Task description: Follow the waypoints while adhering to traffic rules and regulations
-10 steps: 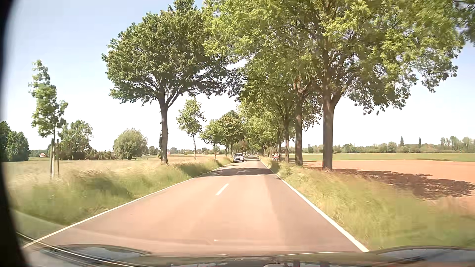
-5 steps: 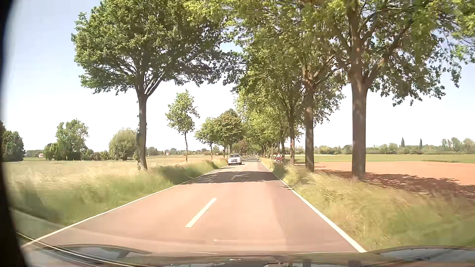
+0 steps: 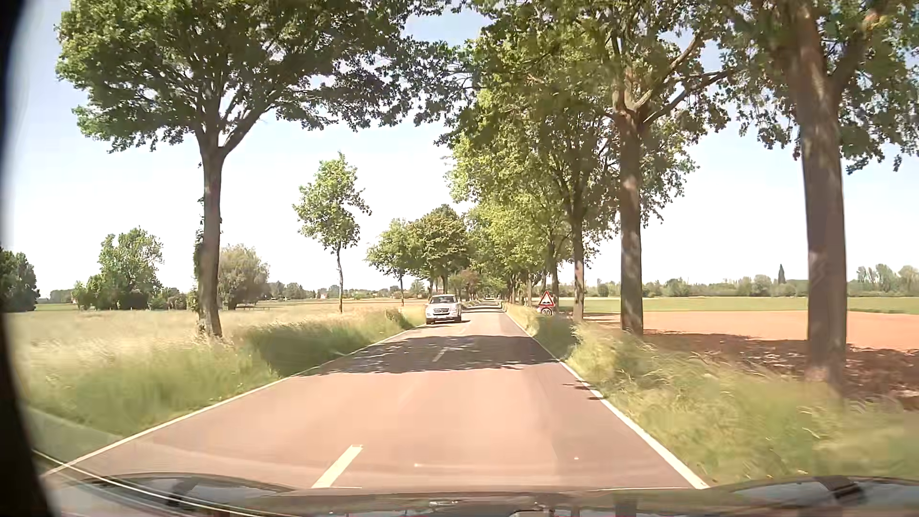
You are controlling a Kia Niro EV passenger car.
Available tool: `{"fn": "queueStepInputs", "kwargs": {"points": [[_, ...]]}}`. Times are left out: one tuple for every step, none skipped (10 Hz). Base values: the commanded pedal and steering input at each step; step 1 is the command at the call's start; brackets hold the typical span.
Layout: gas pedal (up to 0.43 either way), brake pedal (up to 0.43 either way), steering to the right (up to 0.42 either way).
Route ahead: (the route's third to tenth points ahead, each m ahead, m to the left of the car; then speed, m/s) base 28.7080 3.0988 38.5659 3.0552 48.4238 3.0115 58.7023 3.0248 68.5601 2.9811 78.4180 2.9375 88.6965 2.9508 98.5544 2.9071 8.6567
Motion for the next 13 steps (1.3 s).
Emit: {"fn": "queueStepInputs", "kwargs": {"points": [[0.067,0.000,-0.003],[0.067,0.000,-0.003],[0.067,0.000,-0.003],[0.059,0.000,-0.003],[0.059,0.000,-0.004],[0.059,0.000,-0.005],[0.039,0.000,-0.005],[0.039,0.000,-0.005],[0.039,0.000,-0.005],[0.028,0.000,-0.005],[0.028,0.000,-0.004],[0.028,0.000,-0.002],[0.028,0.000,0.001]]}}
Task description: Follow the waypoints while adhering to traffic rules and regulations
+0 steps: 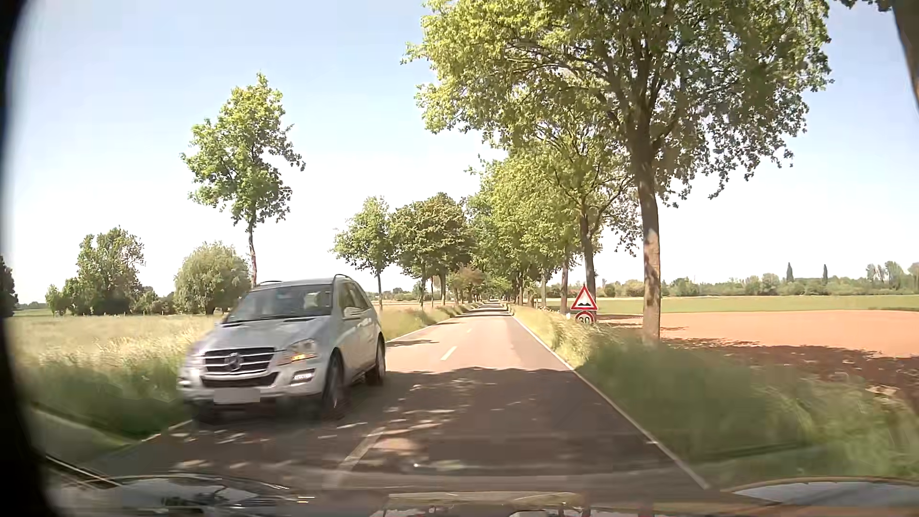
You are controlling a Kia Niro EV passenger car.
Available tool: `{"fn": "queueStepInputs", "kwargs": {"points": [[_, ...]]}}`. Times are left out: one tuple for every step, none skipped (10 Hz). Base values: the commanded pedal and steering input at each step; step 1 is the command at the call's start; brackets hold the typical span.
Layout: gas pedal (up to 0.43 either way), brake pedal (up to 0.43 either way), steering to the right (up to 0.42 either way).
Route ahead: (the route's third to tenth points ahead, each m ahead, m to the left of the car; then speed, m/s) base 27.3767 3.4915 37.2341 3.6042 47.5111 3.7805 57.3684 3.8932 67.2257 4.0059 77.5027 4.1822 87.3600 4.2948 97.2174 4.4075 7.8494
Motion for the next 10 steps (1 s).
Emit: {"fn": "queueStepInputs", "kwargs": {"points": [[0.028,0.000,0.002],[0.028,0.000,0.002],[0.028,0.000,0.003],[0.028,0.000,0.004],[0.028,0.000,0.004],[0.028,0.000,0.004],[0.028,0.000,0.004],[0.028,0.000,0.004],[0.028,0.000,0.004],[0.039,0.000,0.004]]}}
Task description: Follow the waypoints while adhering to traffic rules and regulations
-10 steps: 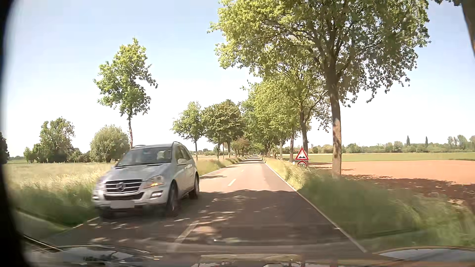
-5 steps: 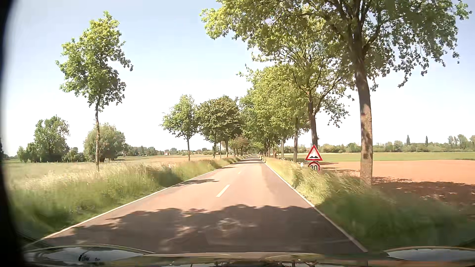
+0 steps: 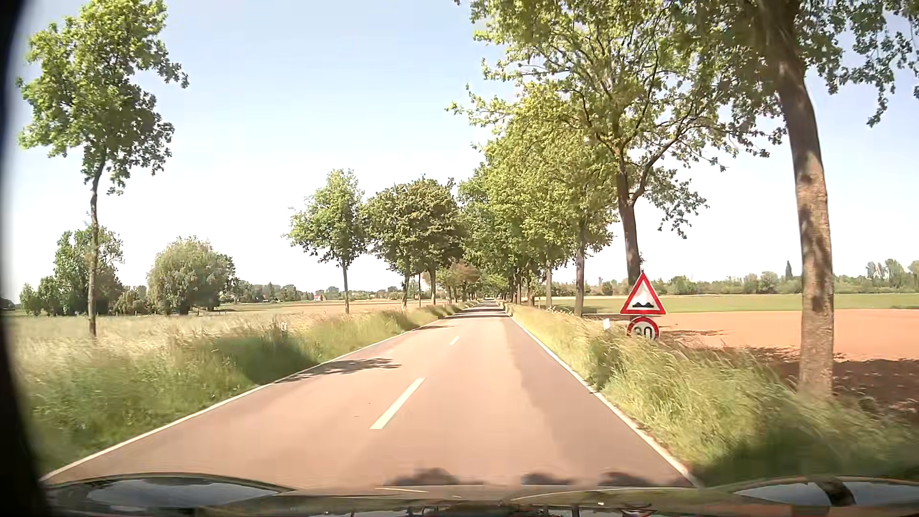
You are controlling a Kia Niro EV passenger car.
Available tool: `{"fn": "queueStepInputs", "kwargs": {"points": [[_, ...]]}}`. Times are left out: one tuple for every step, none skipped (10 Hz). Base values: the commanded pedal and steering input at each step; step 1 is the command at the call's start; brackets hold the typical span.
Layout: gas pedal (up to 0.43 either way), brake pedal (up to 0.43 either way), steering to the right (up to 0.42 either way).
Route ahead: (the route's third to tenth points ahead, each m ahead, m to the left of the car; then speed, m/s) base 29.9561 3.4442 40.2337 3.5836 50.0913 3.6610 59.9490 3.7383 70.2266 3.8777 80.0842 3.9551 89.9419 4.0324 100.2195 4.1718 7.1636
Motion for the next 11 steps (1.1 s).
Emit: {"fn": "queueStepInputs", "kwargs": {"points": [[0.047,0.000,0.004],[0.067,0.000,0.004],[0.079,0.000,0.003],[0.087,0.000,0.003],[0.098,0.000,0.003],[0.098,0.000,0.003],[0.110,0.000,0.003],[0.110,0.000,0.001],[0.118,0.000,0.000],[0.118,0.000,0.000],[0.130,0.000,0.000]]}}
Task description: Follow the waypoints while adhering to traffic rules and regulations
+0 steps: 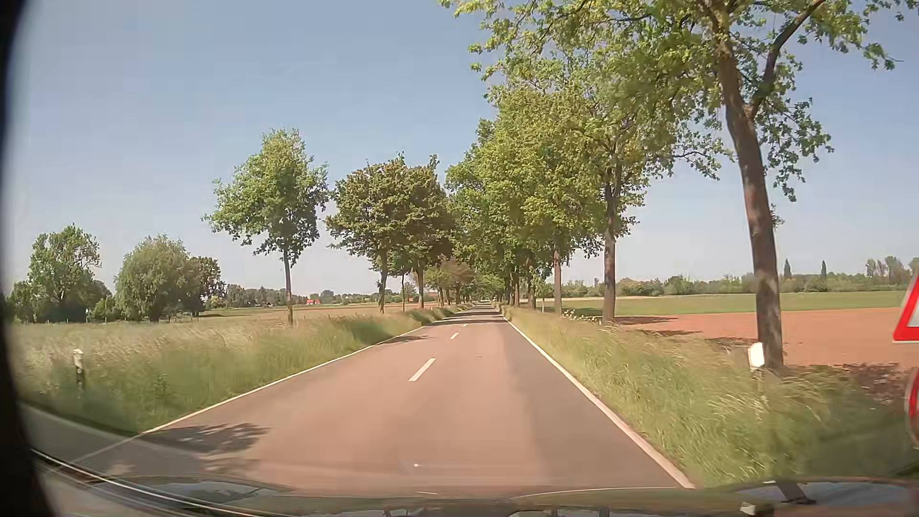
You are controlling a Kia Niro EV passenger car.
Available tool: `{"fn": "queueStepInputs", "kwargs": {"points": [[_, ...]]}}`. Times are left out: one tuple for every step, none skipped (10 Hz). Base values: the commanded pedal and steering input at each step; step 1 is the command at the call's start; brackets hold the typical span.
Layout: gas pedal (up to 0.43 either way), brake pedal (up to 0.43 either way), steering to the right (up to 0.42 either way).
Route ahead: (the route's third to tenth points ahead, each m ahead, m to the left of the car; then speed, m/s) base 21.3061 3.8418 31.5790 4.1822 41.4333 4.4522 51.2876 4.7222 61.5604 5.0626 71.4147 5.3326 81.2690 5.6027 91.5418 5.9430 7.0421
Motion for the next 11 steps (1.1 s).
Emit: {"fn": "queueStepInputs", "kwargs": {"points": [[0.130,0.000,0.000],[0.130,0.000,0.000],[0.130,0.000,0.000],[0.130,0.000,0.000],[0.130,0.000,0.000],[0.130,0.000,0.000],[0.130,0.000,0.000],[0.130,0.000,0.000],[0.130,0.000,0.000],[0.118,0.000,0.000],[0.110,0.000,-0.001]]}}
